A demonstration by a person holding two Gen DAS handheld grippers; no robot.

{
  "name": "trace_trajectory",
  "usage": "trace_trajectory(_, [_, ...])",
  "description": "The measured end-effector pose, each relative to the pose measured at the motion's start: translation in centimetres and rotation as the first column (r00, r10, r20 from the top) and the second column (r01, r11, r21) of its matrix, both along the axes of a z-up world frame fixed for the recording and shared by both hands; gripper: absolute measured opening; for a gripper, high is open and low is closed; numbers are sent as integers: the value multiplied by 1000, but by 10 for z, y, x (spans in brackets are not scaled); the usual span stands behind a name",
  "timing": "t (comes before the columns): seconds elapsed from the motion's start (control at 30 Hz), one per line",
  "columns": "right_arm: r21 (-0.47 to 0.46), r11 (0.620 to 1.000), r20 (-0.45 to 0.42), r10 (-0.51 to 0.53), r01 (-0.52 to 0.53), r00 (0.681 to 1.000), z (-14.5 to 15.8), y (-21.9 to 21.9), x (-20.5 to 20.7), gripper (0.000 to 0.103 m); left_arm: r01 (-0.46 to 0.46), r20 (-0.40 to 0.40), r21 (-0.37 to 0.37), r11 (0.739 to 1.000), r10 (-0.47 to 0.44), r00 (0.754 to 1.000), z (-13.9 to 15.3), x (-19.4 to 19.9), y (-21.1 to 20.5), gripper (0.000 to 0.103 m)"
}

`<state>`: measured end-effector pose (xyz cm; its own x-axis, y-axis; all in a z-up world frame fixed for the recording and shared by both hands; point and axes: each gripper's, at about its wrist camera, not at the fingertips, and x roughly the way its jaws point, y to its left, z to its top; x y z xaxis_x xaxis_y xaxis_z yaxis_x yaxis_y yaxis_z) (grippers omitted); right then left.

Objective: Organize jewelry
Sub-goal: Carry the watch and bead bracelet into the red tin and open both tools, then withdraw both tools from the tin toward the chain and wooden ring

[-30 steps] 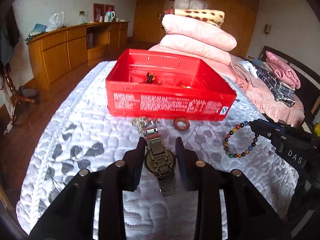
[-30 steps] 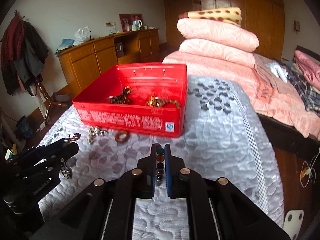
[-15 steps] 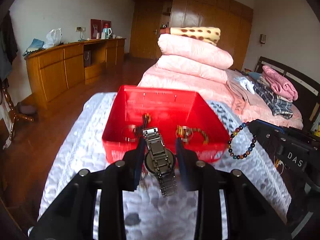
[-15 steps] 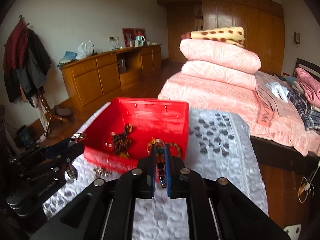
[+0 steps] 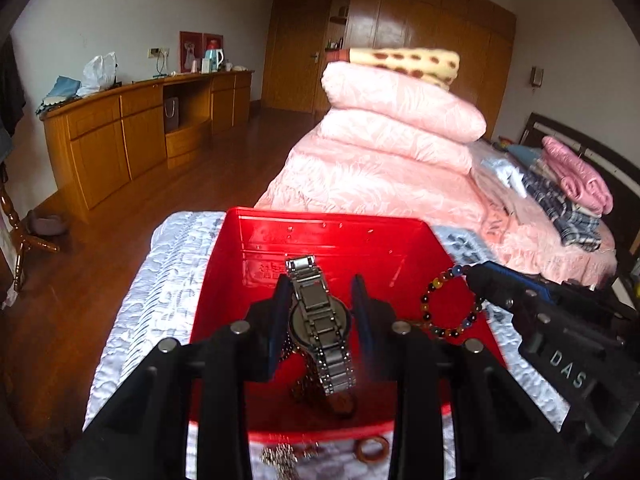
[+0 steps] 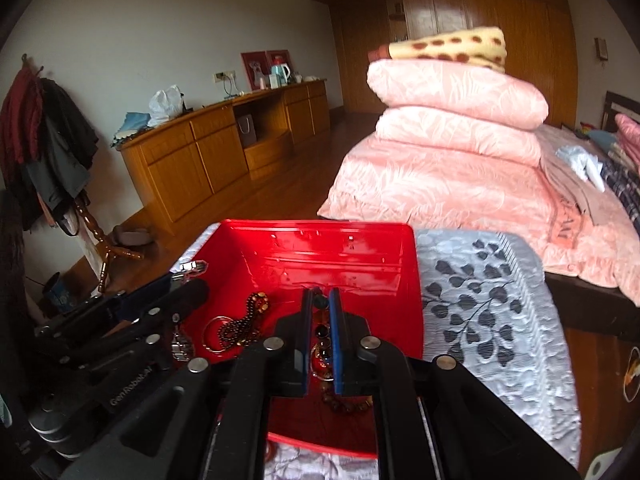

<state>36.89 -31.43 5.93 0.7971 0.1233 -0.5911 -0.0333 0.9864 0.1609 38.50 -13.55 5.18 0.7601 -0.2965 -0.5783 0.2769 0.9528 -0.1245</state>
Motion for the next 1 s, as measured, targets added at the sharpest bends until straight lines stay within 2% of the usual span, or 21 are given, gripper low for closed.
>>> trace_trajectory(0.2, [20,1000,-27,16,-16,1000,-19,-2,11,9,12,-48,18,1000,-12,999,-24,22,-5,30])
trace_trajectory(0.23, [20,1000,-29,10,-10,1000,-21,-2,12,15,18,-54,24,1000,-17,998,-27,24,-6,30])
trace_trajectory(0.3, [14,1000,-30,-4,4,1000,-24,-5,12,21,16,-42,27,999,-15,999,-30,25,-5,34])
trace_trajectory(0.37, [3,1000,-21,-23,24,999,-25,-9,10,21,3,-15,43,999,-3,1000,-29,23,-3,52])
trace_trajectory(0.43, [-7,999,-3,-43,43,999,-23,-11,7,22,-14,10,53,998,14,1000,-27,21,1,62])
trace_trajectory(0.5, [-8,998,16,-59,59,998,-21,-15,3,27,-26,28,54,998,24,999,-24,17,4,66])
trace_trajectory(0.57, [-4,998,28,-70,70,997,-20,-19,2,39,-49,42,47,998,47,998,-22,13,12,76])
trace_trajectory(0.63, [-3,995,36,-95,95,995,-22,-23,1,47,-70,56,53,996,67,996,-19,9,17,80])
trace_trajectory(0.67, [-2,995,36,-101,101,994,-22,-24,1,53,-81,65,56,995,78,995,-18,6,19,85])
trace_trajectory(0.77, [11,993,47,-122,121,991,-23,-31,-6,73,-114,95,51,992,108,990,-12,-8,31,89])
trace_trajectory(0.87, [-5,991,70,-130,130,989,-22,-30,-20,84,-127,110,49,991,121,987,-7,-22,40,95])
trace_trajectory(1.0, [-24,991,100,-127,130,987,-21,-20,-52,92,-137,134,55,989,129,983,-4,-50,50,97])
